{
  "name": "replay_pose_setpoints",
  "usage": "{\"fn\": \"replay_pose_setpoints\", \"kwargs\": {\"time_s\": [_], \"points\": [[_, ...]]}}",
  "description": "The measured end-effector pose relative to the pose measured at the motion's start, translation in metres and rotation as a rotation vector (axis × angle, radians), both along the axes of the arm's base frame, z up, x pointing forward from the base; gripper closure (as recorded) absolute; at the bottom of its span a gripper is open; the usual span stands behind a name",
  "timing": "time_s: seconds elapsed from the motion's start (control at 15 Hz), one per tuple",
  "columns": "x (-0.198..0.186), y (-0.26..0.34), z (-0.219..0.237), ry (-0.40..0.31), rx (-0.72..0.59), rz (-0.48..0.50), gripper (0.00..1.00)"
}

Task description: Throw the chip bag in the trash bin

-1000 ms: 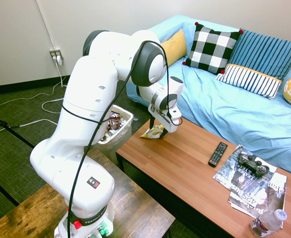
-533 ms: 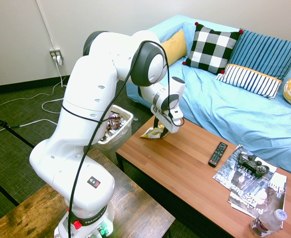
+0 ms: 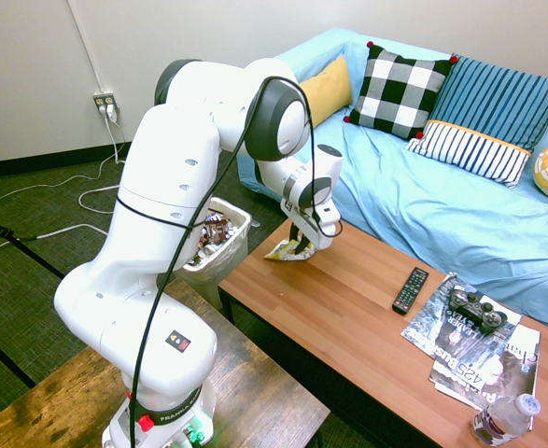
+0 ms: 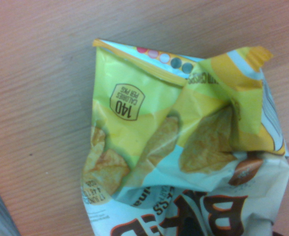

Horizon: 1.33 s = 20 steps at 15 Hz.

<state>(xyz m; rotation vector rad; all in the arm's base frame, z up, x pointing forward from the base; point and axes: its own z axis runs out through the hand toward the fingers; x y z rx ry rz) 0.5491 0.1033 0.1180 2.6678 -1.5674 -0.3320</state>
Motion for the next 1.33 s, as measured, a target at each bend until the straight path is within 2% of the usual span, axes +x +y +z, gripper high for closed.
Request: {"fn": "replay_pose_setpoints", "kwargs": {"time_s": [0.33, 0.53, 0.73, 0.87, 1.0, 1.2, 1.27, 1.33], "points": [[-0.001, 0.001, 0.002, -0.044, 0.008, 0.019, 1.00], [-0.012, 0.034, 0.037, -0.094, 0.039, 0.091, 1.00], [-0.044, 0.126, 0.087, -0.134, 0.031, 0.219, 1.00], [-0.074, 0.199, 0.102, -0.145, -0.008, 0.300, 1.00], [-0.096, 0.259, 0.103, -0.140, -0.039, 0.360, 1.00], [-0.107, 0.319, 0.070, -0.119, -0.064, 0.426, 1.00], [-0.108, 0.331, 0.055, -0.111, -0.065, 0.444, 0.00], [-0.109, 0.338, 0.043, -0.107, -0.072, 0.464, 0.00]]}}
